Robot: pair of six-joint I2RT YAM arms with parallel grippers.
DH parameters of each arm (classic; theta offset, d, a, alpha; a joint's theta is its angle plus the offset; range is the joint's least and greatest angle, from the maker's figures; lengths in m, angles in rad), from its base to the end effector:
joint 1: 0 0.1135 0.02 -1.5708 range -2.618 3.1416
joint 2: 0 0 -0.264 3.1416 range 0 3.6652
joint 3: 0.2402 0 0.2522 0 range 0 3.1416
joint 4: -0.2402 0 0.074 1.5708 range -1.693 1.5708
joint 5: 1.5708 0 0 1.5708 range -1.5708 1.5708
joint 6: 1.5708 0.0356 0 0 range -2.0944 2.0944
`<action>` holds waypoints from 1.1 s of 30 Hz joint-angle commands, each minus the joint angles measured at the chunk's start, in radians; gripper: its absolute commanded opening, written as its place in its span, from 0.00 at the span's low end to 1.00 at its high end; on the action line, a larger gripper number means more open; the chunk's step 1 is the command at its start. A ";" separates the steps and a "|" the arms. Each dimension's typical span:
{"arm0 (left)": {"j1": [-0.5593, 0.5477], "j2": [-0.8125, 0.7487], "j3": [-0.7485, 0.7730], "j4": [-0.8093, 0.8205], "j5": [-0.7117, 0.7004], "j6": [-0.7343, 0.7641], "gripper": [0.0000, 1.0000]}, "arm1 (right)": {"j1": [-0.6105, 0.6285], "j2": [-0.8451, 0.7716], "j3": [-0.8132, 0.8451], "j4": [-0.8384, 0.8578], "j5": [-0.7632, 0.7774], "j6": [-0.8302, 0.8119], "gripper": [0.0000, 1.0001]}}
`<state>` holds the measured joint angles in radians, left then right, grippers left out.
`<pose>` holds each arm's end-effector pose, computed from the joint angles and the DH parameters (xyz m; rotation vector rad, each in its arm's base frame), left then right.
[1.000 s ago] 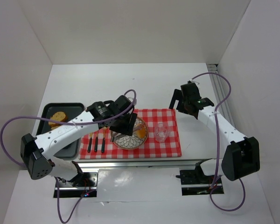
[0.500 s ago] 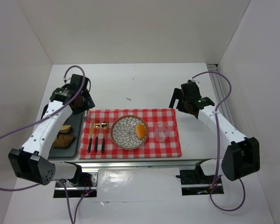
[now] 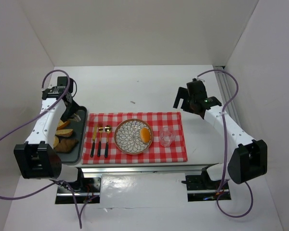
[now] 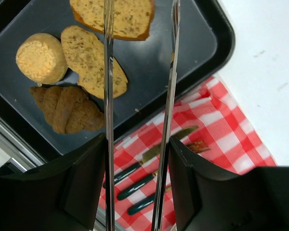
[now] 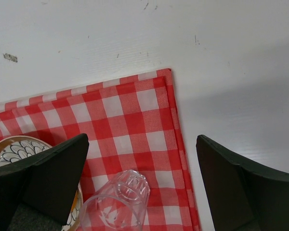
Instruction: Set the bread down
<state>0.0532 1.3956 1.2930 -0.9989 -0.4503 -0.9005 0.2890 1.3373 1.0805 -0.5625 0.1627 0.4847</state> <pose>0.2706 0.0299 0.3135 -1.2801 2.1771 0.2787 0.2754 0.0759 0.2864 0.3090 2.3630 0.1746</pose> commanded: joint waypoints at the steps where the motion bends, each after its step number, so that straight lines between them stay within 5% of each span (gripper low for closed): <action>1: 0.019 0.032 -0.004 0.032 -0.025 -0.005 0.63 | -0.007 0.017 0.071 -0.027 -0.014 -0.017 1.00; 12: -0.001 0.126 -0.003 0.088 -0.068 0.101 0.62 | -0.007 0.049 0.119 -0.036 -0.023 -0.017 1.00; 33: -0.072 0.240 0.041 -0.006 -0.197 0.083 0.62 | -0.007 0.059 0.139 -0.054 -0.023 -0.008 1.00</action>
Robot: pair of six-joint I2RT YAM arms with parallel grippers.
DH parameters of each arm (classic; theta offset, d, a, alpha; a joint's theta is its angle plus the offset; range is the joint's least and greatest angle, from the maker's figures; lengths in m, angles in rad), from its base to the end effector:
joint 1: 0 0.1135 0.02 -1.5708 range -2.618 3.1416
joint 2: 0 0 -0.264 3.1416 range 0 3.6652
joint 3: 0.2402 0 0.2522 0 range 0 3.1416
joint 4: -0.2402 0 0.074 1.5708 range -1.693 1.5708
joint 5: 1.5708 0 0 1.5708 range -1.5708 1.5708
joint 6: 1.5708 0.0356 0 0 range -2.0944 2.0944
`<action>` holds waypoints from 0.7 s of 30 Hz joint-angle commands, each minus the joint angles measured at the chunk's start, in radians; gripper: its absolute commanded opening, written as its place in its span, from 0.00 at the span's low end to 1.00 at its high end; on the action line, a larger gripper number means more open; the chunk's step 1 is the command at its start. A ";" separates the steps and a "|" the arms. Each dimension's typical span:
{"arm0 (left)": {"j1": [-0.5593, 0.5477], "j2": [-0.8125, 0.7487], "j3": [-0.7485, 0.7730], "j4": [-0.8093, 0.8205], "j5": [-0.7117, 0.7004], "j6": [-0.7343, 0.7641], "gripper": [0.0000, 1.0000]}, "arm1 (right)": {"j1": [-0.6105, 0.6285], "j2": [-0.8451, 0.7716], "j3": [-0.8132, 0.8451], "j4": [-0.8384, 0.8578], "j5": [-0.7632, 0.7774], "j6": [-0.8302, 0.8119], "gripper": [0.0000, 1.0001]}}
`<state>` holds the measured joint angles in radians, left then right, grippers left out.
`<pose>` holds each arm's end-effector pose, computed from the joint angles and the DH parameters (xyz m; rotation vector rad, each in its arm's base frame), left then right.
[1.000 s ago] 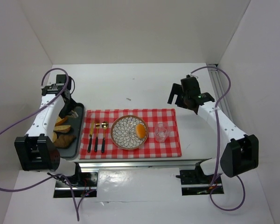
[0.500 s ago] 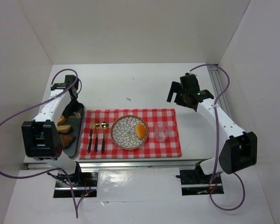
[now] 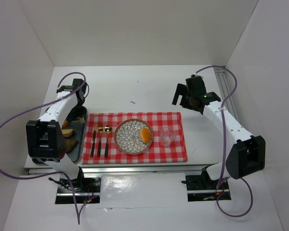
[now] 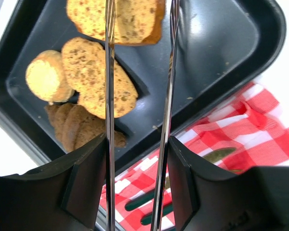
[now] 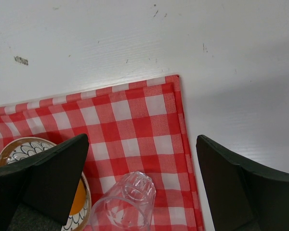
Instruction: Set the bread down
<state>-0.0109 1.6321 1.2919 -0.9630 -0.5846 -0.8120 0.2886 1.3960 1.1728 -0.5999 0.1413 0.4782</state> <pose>0.3147 0.0162 0.2518 -1.1147 2.3615 0.5792 0.2895 0.0807 0.2977 0.2924 2.3741 0.1940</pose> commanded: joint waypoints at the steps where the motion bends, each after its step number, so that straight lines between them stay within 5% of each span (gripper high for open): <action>1: -0.017 0.003 0.043 -0.051 -0.063 -0.006 0.62 | -0.006 0.000 0.047 -0.017 -0.002 -0.001 1.00; 21: -0.077 0.095 0.086 -0.108 -0.118 -0.010 0.62 | -0.006 0.009 0.056 -0.017 -0.011 -0.001 1.00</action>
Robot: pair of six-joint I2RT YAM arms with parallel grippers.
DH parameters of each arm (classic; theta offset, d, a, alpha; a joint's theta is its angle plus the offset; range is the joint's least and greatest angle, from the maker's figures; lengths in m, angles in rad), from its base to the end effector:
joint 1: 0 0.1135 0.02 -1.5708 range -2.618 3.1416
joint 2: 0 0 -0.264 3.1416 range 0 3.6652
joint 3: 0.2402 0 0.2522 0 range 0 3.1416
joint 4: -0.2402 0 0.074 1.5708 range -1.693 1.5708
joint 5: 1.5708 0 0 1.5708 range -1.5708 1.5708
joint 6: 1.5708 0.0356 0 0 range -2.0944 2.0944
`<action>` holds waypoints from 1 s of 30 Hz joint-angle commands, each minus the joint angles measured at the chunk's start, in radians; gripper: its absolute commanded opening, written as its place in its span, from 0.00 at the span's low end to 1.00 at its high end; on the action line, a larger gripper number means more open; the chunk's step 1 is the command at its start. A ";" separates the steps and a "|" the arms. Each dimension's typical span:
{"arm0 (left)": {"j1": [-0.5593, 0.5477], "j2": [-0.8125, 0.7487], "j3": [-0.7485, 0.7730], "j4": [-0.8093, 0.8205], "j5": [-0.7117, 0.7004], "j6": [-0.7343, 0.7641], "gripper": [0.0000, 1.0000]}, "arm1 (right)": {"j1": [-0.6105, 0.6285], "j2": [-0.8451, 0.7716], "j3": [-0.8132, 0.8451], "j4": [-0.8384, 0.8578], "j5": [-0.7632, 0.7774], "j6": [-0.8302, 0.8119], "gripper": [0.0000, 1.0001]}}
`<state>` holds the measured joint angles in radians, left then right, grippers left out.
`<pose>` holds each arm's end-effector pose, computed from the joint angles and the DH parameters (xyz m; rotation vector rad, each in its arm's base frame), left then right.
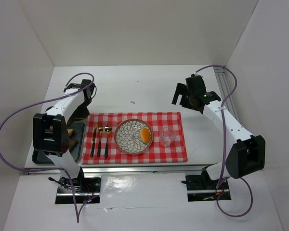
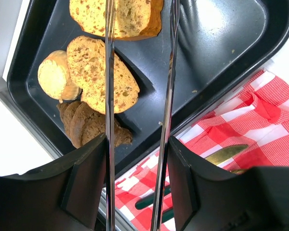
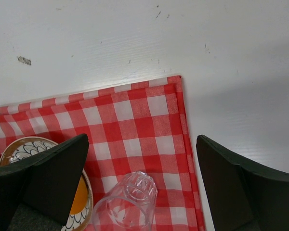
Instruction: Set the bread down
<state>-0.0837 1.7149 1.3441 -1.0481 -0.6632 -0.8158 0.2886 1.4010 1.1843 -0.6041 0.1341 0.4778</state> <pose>0.3241 -0.0052 0.2410 -1.0047 2.4287 0.7277 0.2909 0.0814 0.2997 0.2888 2.3741 0.2030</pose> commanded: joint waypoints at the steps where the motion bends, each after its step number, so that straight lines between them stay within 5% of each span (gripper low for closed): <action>1: -0.004 0.021 0.033 -0.033 -0.039 -0.006 0.62 | -0.006 0.004 0.044 -0.013 -0.004 -0.001 1.00; 8: -0.004 0.022 0.033 -0.043 -0.049 -0.019 0.60 | -0.006 0.004 0.044 -0.013 -0.004 -0.001 1.00; 20: -0.004 -0.028 0.055 -0.086 -0.072 -0.034 0.43 | -0.006 0.004 0.035 -0.003 -0.004 -0.001 1.00; 26: -0.004 -0.037 0.085 -0.113 -0.081 -0.034 0.13 | -0.006 0.004 0.035 -0.003 -0.004 -0.001 1.00; 30: -0.004 -0.057 0.124 -0.153 -0.092 -0.034 0.03 | -0.006 0.004 0.026 -0.003 -0.004 -0.001 1.00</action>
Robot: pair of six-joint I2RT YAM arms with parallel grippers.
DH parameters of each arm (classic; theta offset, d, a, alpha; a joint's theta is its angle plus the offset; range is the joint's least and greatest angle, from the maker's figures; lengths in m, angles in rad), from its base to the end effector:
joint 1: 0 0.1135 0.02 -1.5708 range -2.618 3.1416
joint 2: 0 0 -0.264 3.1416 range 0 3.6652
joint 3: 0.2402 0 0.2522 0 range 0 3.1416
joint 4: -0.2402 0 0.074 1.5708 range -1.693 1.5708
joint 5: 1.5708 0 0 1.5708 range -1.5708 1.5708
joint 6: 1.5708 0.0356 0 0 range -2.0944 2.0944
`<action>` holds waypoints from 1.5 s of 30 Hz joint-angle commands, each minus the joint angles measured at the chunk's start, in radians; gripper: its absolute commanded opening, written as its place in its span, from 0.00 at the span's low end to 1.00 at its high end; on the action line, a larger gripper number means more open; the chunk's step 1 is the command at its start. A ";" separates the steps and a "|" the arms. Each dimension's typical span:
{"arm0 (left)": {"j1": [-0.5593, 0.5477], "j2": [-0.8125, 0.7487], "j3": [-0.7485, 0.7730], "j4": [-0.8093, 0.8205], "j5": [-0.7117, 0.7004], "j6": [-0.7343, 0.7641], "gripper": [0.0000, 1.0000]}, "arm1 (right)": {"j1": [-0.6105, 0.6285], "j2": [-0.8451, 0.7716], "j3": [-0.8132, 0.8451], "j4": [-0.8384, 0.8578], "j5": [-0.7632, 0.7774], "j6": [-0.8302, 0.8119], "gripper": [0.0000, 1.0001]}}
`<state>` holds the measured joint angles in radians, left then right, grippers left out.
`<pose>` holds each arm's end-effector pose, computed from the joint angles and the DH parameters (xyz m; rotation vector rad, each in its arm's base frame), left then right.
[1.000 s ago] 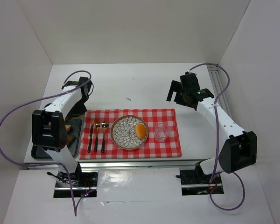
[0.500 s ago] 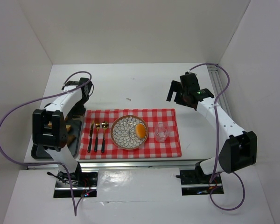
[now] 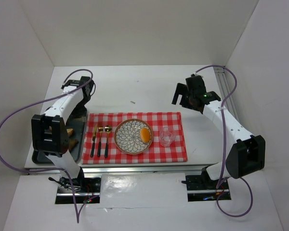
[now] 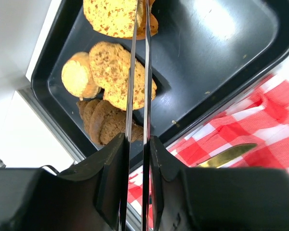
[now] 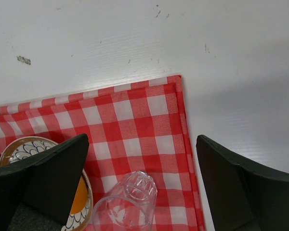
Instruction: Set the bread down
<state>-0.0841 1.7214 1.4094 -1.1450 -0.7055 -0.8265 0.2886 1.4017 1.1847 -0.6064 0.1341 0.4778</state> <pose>0.3234 -0.0041 0.2560 -1.0014 2.4212 0.8005 0.2909 0.0814 0.2994 0.2888 2.3766 0.2018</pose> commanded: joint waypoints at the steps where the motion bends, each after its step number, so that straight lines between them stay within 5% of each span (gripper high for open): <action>1: -0.003 -0.077 0.059 -0.056 -0.049 -0.013 0.03 | -0.006 0.003 0.026 -0.001 -0.004 -0.001 1.00; 12: -0.083 -0.157 0.194 -0.176 -0.072 0.038 0.00 | -0.006 -0.006 0.046 -0.003 -0.013 -0.001 1.00; 21: -0.423 -0.206 0.240 -0.220 0.003 0.049 0.00 | -0.006 -0.052 0.075 -0.033 0.039 -0.010 1.00; 34: -0.995 -0.211 0.189 -0.220 0.156 -0.209 0.00 | -0.006 -0.092 0.085 -0.064 0.101 -0.021 1.00; 45: -1.135 -0.095 0.160 -0.220 0.169 -0.461 0.00 | -0.006 -0.150 0.053 -0.055 0.111 -0.030 1.00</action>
<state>-1.2034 1.6157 1.5753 -1.3323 -0.5247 -1.1885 0.2878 1.2675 1.2301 -0.6491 0.2260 0.4686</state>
